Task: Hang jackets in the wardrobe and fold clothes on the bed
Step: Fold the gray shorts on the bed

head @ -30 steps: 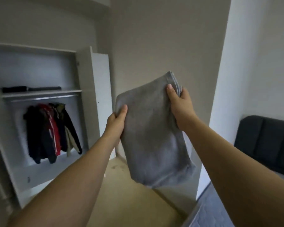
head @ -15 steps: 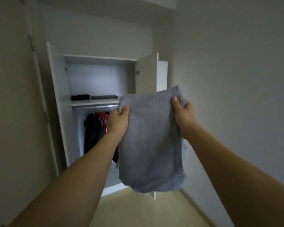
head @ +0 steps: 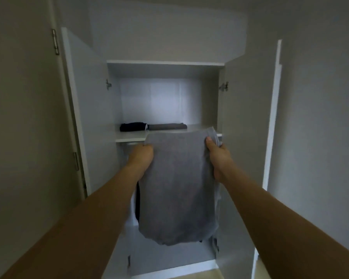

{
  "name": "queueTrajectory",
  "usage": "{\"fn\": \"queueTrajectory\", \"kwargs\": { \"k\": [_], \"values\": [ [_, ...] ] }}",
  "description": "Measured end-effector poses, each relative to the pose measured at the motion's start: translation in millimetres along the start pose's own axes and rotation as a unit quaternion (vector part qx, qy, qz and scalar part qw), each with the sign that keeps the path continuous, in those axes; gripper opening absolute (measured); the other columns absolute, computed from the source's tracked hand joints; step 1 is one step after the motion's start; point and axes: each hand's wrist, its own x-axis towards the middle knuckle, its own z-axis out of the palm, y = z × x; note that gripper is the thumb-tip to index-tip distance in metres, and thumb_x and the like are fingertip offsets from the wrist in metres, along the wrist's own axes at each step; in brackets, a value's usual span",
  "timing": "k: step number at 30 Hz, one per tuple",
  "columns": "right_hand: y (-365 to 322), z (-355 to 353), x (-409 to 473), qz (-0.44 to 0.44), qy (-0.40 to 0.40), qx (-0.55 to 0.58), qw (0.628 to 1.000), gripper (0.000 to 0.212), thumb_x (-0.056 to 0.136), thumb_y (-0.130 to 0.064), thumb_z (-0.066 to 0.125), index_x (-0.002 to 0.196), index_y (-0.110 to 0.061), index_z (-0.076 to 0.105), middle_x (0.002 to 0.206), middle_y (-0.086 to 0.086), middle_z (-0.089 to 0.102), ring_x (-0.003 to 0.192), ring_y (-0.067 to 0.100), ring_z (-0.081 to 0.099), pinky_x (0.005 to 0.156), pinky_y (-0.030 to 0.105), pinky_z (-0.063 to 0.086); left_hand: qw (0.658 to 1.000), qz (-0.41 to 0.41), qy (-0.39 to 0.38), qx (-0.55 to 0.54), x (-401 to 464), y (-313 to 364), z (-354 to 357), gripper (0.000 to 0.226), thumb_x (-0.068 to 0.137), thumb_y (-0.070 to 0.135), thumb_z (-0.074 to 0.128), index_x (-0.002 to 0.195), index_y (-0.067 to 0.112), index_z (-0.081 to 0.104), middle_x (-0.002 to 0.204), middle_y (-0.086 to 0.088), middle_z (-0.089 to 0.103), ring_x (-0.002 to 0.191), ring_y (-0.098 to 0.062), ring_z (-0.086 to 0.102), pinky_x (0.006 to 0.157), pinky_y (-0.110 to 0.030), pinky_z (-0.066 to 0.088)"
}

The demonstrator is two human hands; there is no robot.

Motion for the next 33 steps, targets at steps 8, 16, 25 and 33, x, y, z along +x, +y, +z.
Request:
{"fn": "queueTrajectory", "kwargs": {
  "k": [8,16,25,33],
  "values": [
    [52.4,129.0,208.1,0.041,-0.057,0.023,0.997,0.056,0.096,-0.042,0.056,0.139,-0.01,0.042,0.131,0.012,0.056,0.11,0.03,0.056,0.096,0.045,0.047,0.997,0.026,0.069,0.016,237.6,-30.5,20.4,0.033,0.097,0.008,0.04,0.124,-0.001,0.055,0.12,-0.018,0.06,0.088,-0.025,0.053,0.076,-0.03,0.043],
    [42.8,250.4,406.5,0.095,-0.134,0.104,0.981,0.029,0.097,-0.021,0.057,0.121,-0.005,0.054,0.102,0.014,0.064,0.088,0.028,0.062,0.071,0.043,0.054,0.98,0.095,0.105,0.139,483.4,35.6,5.4,0.034,0.096,0.016,0.048,0.122,-0.003,0.061,0.121,-0.021,0.062,0.109,-0.035,0.06,0.089,-0.036,0.047],
    [114.9,287.1,579.4,0.207,-0.248,-0.017,0.946,0.006,0.091,-0.006,0.052,0.093,-0.006,0.057,0.087,0.014,0.062,0.077,0.029,0.061,0.068,0.046,0.053,0.89,0.135,0.001,0.436,677.5,32.9,88.6,0.034,0.095,0.037,0.053,0.125,0.022,0.059,0.14,-0.007,0.051,0.129,-0.034,0.045,0.114,-0.055,0.023],
    [134.5,281.2,700.1,-0.185,-0.216,-0.56,0.778,0.026,0.103,-0.027,0.038,0.12,-0.017,0.054,0.135,0.017,0.054,0.104,0.021,0.052,0.08,0.016,0.043,0.888,-0.052,-0.07,0.451,683.6,-110.3,147.8,0.059,0.105,0.043,0.022,0.154,0.012,0.024,0.159,-0.012,0.024,0.142,-0.03,0.029,0.117,-0.043,0.023]
  ]
}}
